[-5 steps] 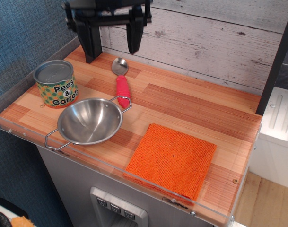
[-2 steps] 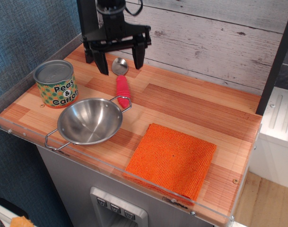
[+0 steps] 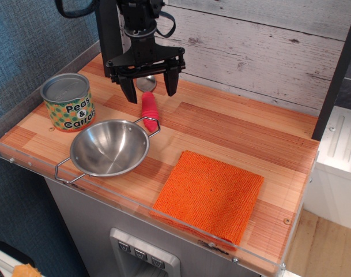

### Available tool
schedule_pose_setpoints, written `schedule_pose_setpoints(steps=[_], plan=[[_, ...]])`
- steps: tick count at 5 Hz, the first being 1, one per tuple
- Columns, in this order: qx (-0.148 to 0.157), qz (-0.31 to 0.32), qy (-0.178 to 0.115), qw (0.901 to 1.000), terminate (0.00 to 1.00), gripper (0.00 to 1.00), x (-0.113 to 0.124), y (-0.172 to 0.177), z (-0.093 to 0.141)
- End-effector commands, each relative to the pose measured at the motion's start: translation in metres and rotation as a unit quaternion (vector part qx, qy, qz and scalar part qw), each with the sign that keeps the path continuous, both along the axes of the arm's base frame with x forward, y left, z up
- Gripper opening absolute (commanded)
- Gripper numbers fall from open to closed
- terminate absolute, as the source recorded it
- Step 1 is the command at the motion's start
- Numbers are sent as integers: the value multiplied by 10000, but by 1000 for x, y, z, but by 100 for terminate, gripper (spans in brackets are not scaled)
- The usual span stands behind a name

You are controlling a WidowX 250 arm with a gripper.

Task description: Place the red spoon on top of the orange towel

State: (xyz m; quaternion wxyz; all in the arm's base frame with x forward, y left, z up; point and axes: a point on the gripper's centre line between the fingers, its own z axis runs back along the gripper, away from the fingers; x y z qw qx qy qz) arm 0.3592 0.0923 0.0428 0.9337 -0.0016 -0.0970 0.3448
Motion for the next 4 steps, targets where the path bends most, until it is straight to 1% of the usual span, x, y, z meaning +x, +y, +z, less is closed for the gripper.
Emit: schedule_pose_setpoints(steps=[1, 2, 3, 4], plan=[[56, 86, -61, 9999, 0, 100, 13, 8, -7], [85, 122, -7, 9999, 0, 100, 14, 6, -15], [58, 197, -11, 9998, 0, 0, 12, 9, -15], [104, 212, 58, 9997, 0, 0, 11, 10, -14]])
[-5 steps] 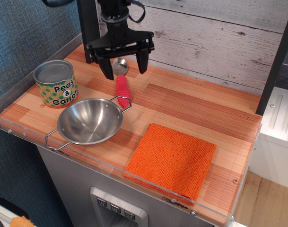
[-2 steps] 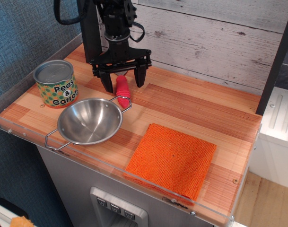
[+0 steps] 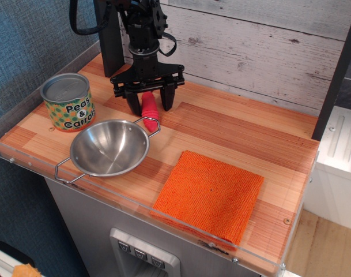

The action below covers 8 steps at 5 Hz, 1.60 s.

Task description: Place the red spoon on top of the orange towel

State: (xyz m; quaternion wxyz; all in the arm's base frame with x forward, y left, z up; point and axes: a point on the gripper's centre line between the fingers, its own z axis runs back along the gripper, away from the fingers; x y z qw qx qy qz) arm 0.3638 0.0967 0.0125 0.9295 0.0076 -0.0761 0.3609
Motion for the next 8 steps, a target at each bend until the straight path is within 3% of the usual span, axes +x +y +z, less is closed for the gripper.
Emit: schedule_pose_setpoints(steps=[1, 3, 4, 5, 6, 8], plan=[[108, 15, -247, 9996, 0, 0, 9, 6, 24], [290, 144, -418, 9986, 0, 0, 33, -11, 46], [262, 356, -740, 9963, 0, 0, 42, -20, 74], [-34, 509, -911, 9945, 0, 0, 32, -39, 106], [58, 586, -767, 9953, 0, 0, -2, -60, 125], [-606, 1097, -658, 9899, 0, 0, -67, -94, 125]])
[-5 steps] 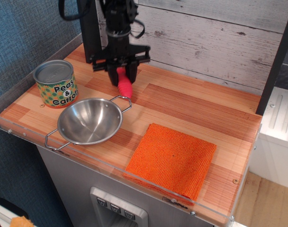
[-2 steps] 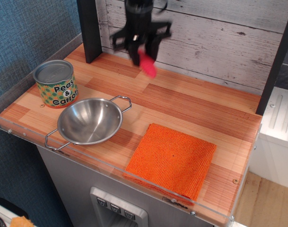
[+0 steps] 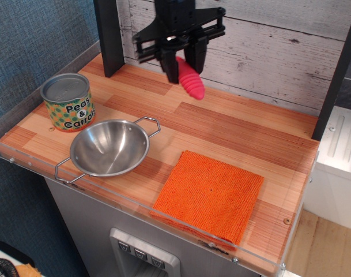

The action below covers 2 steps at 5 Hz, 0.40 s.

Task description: Place the red spoon on top of the orange towel

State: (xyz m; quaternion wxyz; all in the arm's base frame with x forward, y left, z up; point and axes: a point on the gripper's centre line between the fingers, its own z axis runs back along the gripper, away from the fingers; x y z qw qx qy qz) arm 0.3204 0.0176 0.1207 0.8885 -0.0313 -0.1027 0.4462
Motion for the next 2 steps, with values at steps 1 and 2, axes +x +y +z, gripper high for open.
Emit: schedule_pose_setpoints(steps=[1, 2], plan=[[-507, 434, -152, 9977, 0, 0, -50, -35, 8], [-506, 250, -132, 9983, 0, 0, -65, -49, -7]])
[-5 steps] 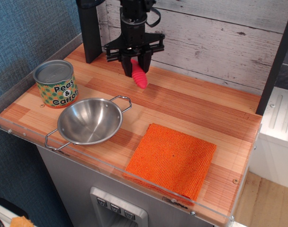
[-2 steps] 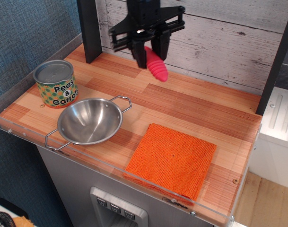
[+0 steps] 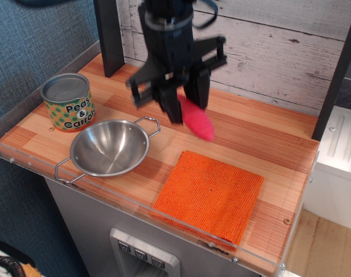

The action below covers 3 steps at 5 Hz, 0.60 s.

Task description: Place the red spoon on top of the orange towel

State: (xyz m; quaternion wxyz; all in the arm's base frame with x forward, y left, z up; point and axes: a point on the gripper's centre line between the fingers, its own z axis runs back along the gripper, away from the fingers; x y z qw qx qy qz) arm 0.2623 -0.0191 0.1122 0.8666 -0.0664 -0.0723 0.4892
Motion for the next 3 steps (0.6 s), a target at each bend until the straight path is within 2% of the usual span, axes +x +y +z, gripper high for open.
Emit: schedule_pose_setpoints(steps=[1, 3], plan=[[80, -478, -150, 9987, 0, 0, -15, -23, -17], [-76, -871, 127, 9961, 0, 0, -18, -40, -47]])
